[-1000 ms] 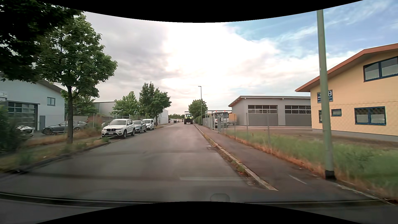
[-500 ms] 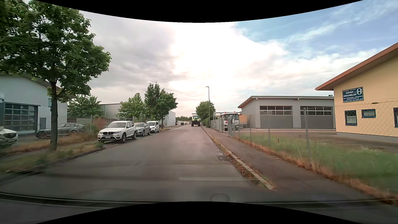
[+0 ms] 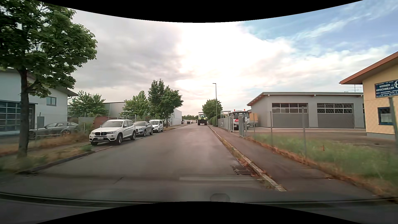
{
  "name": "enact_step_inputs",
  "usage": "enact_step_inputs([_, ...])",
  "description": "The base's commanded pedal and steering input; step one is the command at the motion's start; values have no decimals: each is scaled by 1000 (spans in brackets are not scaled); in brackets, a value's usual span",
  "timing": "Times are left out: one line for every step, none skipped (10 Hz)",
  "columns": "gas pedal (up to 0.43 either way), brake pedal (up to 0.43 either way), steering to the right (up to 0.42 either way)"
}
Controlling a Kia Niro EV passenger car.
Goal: Follow the waypoints while adhering to traffic rules and regulations
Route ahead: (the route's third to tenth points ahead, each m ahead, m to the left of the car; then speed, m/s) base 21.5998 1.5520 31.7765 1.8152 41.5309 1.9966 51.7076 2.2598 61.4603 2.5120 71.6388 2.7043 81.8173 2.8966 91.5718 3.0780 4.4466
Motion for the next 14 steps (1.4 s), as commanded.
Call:
enact_step_inputs([150,0,-54])
enact_step_inputs([150,0,-48])
enact_step_inputs([150,0,-41])
enact_step_inputs([150,0,-41])
enact_step_inputs([150,0,-41])
enact_step_inputs([150,0,-34])
enact_step_inputs([150,0,-20])
enact_step_inputs([150,0,-14])
enact_step_inputs([157,0,-13])
enact_step_inputs([157,0,-13])
enact_step_inputs([169,0,-12])
enact_step_inputs([169,0,-13])
enact_step_inputs([169,0,-10])
enact_step_inputs([169,0,-8])
